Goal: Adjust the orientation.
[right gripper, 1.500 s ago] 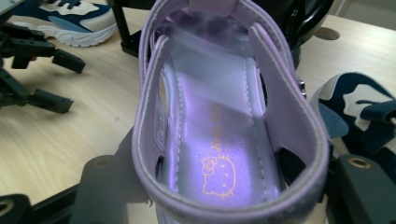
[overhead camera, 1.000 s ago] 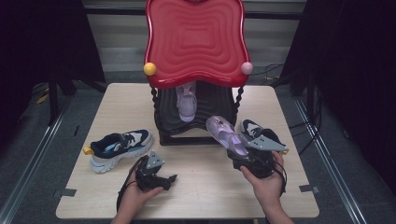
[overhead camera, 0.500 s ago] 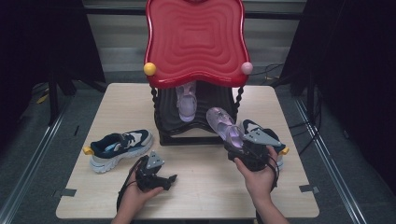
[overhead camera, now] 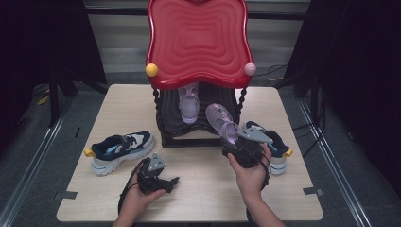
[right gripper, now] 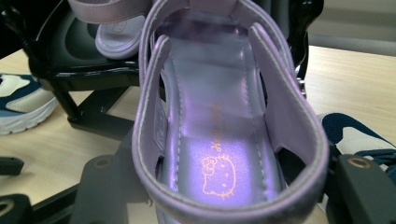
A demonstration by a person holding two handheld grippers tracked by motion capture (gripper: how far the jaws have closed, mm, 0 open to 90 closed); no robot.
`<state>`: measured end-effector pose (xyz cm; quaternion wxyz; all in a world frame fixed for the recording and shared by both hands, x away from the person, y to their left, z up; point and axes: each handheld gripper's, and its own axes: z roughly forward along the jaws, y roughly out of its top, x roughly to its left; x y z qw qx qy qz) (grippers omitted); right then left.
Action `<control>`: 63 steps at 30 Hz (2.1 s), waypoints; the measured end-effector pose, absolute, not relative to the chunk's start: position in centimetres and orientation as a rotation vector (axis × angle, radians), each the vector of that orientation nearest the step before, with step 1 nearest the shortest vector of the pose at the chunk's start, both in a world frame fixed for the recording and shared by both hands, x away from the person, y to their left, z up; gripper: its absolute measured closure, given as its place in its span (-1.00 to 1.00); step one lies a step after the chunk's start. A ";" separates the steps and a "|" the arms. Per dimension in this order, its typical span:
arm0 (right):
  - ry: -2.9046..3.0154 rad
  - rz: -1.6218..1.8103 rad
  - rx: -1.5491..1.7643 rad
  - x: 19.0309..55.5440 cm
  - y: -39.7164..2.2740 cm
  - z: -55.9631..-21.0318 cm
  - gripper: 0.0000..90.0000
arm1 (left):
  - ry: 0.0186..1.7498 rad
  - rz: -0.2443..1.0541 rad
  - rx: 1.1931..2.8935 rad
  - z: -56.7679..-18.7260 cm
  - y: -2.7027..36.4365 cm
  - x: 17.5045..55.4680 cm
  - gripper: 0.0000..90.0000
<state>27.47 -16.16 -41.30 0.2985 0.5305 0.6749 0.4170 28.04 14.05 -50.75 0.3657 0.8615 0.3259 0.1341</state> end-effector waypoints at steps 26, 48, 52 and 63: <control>1.661 1.066 1.442 30.4 -14.4 -41.8 -0.17 | 0.842 0.343 2.210 -50.8 14.0 28.0 -0.66; 1.568 1.047 1.461 33.0 -12.9 -41.7 -0.17 | 0.843 0.342 2.206 -50.8 14.0 28.0 -0.66; 1.556 1.045 1.468 33.6 -12.6 -41.7 -0.17 | 0.843 0.342 2.206 -50.8 14.0 28.0 -0.66; 1.541 1.047 1.484 34.8 -11.5 -41.9 -0.17 | 0.843 0.341 2.204 -50.8 14.0 28.0 -0.66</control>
